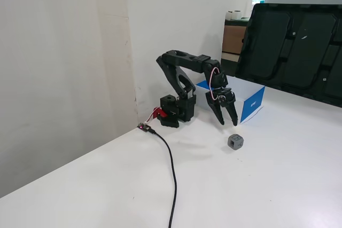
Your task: Pick the gray block and keep it in the box.
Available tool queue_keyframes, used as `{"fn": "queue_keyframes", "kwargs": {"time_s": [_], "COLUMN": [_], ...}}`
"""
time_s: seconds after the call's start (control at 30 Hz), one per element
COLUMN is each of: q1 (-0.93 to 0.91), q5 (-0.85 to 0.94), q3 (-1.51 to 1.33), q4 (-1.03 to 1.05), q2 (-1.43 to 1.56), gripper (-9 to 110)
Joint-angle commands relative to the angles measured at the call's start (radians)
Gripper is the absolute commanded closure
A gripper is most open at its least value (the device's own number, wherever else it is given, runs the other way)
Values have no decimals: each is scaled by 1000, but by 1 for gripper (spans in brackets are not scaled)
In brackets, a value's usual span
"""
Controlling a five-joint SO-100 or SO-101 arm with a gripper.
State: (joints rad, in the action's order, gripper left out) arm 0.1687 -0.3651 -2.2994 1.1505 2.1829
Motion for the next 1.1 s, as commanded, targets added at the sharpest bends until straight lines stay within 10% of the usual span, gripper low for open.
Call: {"fn": "queue_keyframes", "kwargs": {"time_s": [0.0, 1.07], "q1": [18, 63], "q5": [-21, -181], "q3": [87, 276], "q4": [-23, -146], "q2": [-52, -545], "gripper": [82, 78]}}
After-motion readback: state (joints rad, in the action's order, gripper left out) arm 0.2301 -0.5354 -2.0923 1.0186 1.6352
